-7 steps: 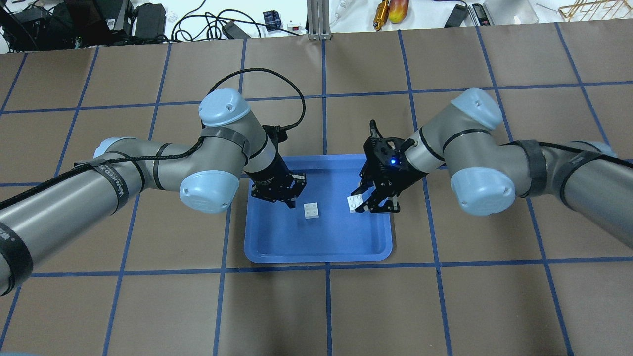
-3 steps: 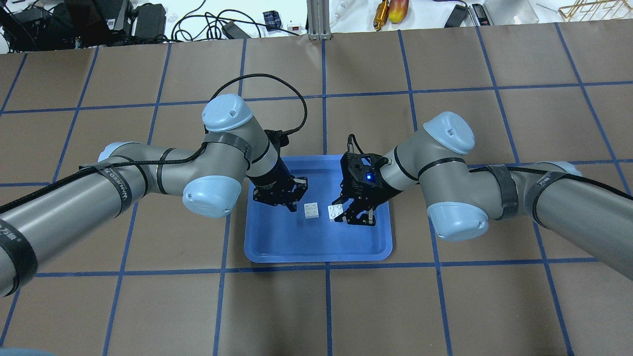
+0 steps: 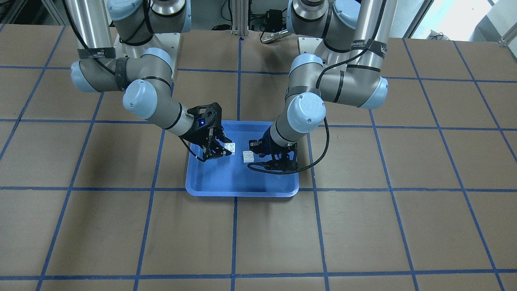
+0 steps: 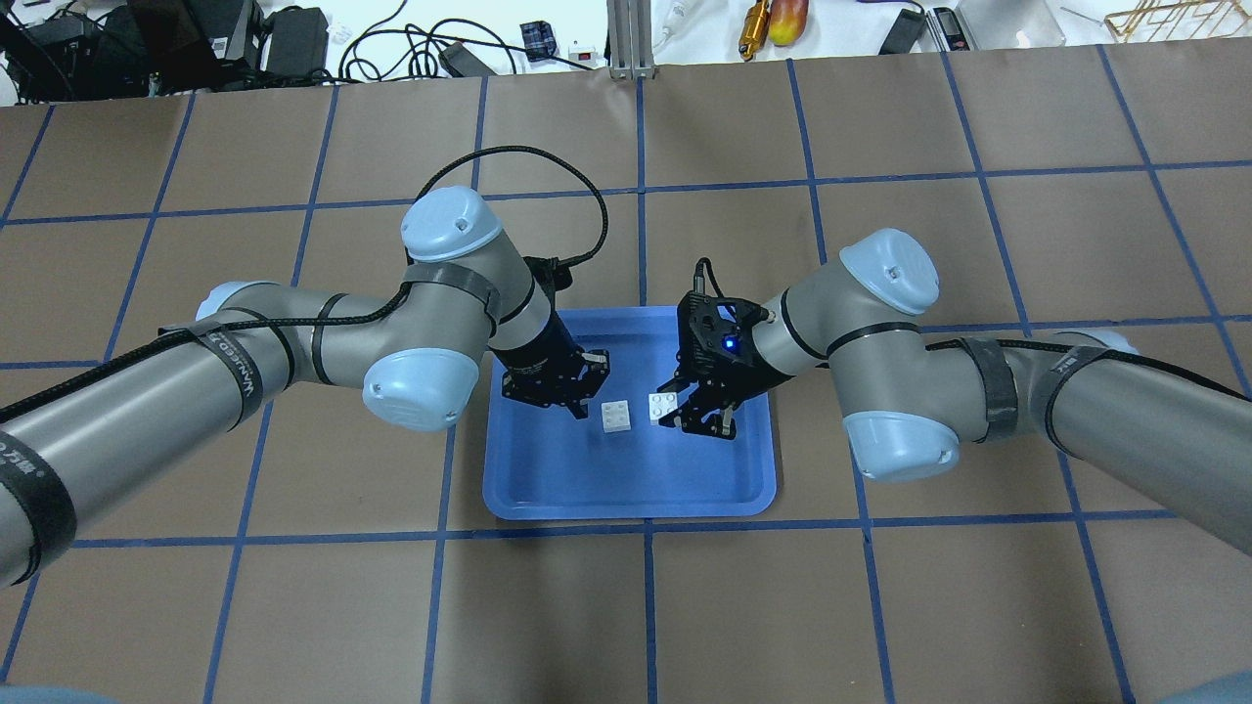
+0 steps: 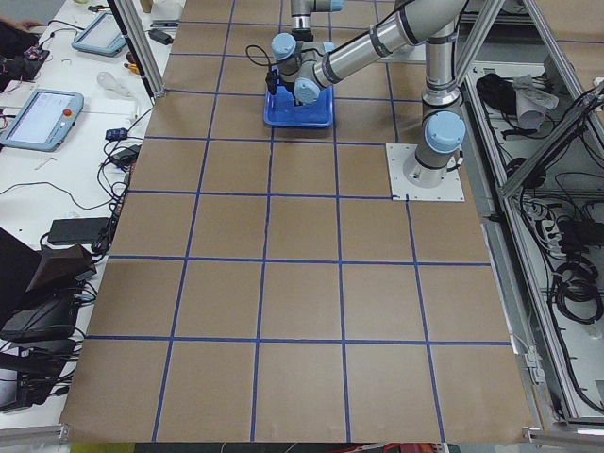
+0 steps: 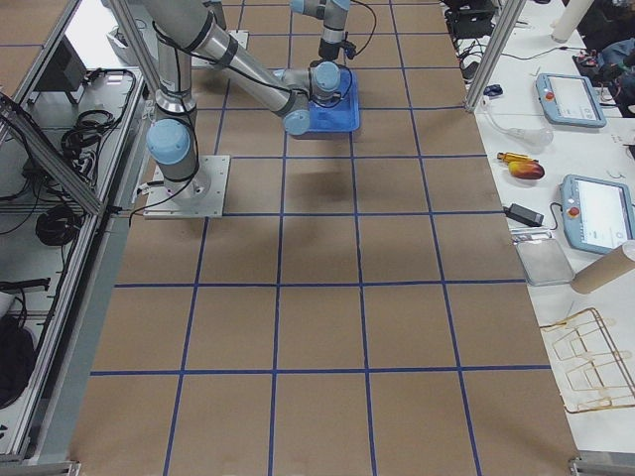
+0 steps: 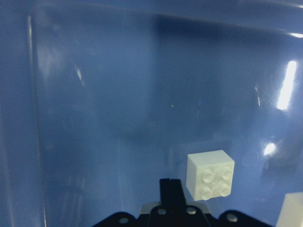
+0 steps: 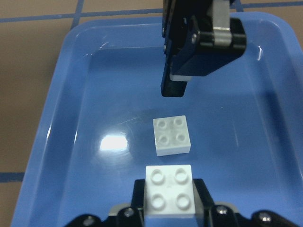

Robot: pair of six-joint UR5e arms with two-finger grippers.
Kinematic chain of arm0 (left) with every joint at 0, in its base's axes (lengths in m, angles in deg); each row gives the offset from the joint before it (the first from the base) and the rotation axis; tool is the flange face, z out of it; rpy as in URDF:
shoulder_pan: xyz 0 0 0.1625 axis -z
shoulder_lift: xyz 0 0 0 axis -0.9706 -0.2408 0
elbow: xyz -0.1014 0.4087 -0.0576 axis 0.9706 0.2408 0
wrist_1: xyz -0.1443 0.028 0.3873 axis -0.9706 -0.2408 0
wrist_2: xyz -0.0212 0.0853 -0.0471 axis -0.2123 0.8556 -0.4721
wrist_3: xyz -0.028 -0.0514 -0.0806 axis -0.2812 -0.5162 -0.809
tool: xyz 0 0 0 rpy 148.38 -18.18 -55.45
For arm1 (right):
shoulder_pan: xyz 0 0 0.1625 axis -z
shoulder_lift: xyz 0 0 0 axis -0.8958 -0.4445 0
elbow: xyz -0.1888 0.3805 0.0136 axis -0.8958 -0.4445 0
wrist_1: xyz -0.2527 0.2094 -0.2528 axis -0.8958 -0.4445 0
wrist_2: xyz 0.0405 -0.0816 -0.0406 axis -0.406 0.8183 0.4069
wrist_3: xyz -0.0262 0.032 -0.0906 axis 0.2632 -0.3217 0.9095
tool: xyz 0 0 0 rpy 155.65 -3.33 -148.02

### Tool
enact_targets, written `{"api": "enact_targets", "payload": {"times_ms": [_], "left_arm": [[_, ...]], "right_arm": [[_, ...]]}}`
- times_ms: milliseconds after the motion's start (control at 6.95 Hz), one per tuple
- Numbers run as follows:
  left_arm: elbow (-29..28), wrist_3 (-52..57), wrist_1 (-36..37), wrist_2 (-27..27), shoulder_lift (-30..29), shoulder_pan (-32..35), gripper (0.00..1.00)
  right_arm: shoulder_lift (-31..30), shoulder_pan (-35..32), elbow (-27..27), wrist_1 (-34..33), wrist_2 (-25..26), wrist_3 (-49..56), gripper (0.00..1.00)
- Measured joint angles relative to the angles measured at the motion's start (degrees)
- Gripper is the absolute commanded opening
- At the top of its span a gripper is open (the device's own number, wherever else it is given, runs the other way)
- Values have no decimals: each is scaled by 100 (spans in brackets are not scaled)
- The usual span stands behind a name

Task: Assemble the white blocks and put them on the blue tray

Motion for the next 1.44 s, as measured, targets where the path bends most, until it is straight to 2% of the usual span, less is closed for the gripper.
{"api": "enact_targets", "payload": {"times_ms": [288,1438], "left_arm": [[3,0,38,-1,1,0,0],[-20,3,258,33,-137,110,0]], "right_arm": [[293,-47,23,-470,0,-265,8],[509,-206,24,-778,-64,-272,9]]}}
